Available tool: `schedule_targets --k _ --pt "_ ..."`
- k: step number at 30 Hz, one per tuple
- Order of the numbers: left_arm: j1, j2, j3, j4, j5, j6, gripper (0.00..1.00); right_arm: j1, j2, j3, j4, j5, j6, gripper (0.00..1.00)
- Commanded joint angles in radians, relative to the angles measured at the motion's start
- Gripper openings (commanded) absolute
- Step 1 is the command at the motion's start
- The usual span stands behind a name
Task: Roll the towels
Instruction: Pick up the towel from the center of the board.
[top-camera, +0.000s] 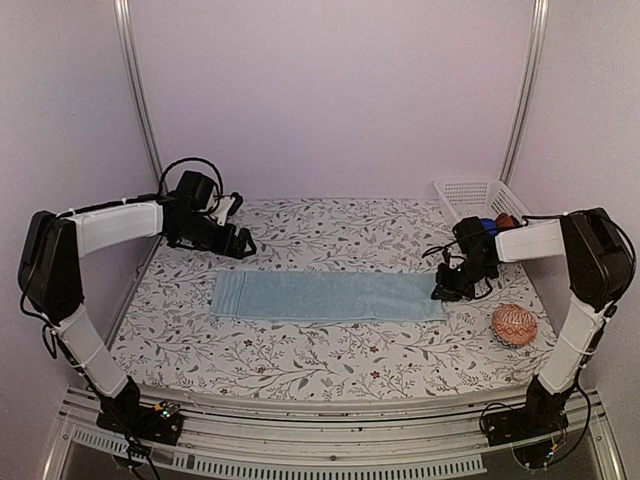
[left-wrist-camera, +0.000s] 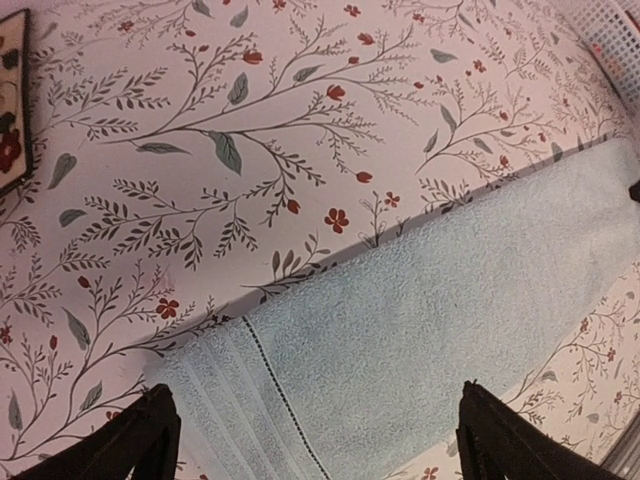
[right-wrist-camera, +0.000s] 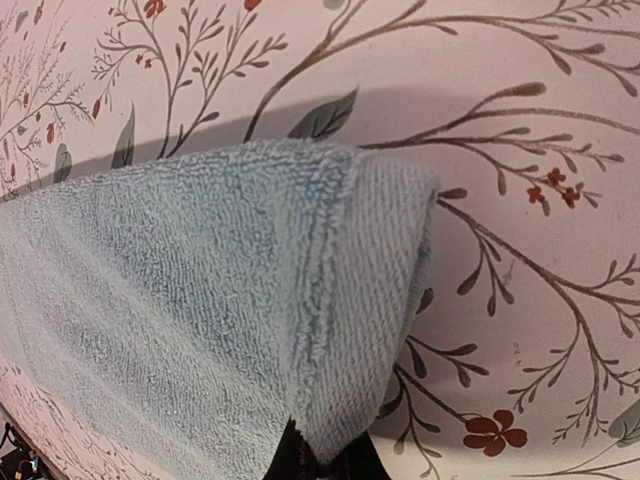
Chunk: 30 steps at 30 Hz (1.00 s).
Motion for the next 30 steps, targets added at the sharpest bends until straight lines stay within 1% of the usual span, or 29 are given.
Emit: schedule_targets --k 1,6,13,15,17,19,22,26,30 --pt "-0.008 -0.039 0.009 0.017 -0.018 -0.012 0.97 -0.050 -0.044 -0.003 -0.147 0.084 -0.020 0.02" --pt "-0.008 -0.026 0.018 0.020 -0.022 -0.027 0.97 -0.141 -0.126 0.011 -0.218 0.088 -0.067 0.02" --pt "-0.007 -0.001 0.035 0.019 -0.028 -0.042 0.97 -0.243 -0.193 0.064 -0.301 0.118 -0.154 0.02" --pt "-0.007 0.005 0.042 0.017 -0.033 -0.042 0.97 -0.252 -0.201 0.095 -0.309 0.107 -0.175 0.02" --pt "-0.008 0.011 0.046 0.013 -0.042 -0.040 0.97 -0.249 -0.191 0.138 -0.308 0.044 -0.197 0.02" --pt "-0.007 0.018 0.055 0.007 -0.051 -0.039 0.97 -0.221 -0.168 0.184 -0.317 0.014 -0.208 0.02" --pt "-0.007 0.024 0.066 0.000 -0.059 -0.040 0.97 -0.130 -0.118 0.260 -0.340 0.020 -0.217 0.02" --pt "-0.006 0.026 0.072 -0.006 -0.064 -0.046 0.97 -0.023 -0.053 0.324 -0.335 -0.079 -0.198 0.02" --pt "-0.005 0.026 0.072 -0.011 -0.081 -0.052 0.97 0.090 0.016 0.417 -0.339 -0.134 -0.167 0.02"
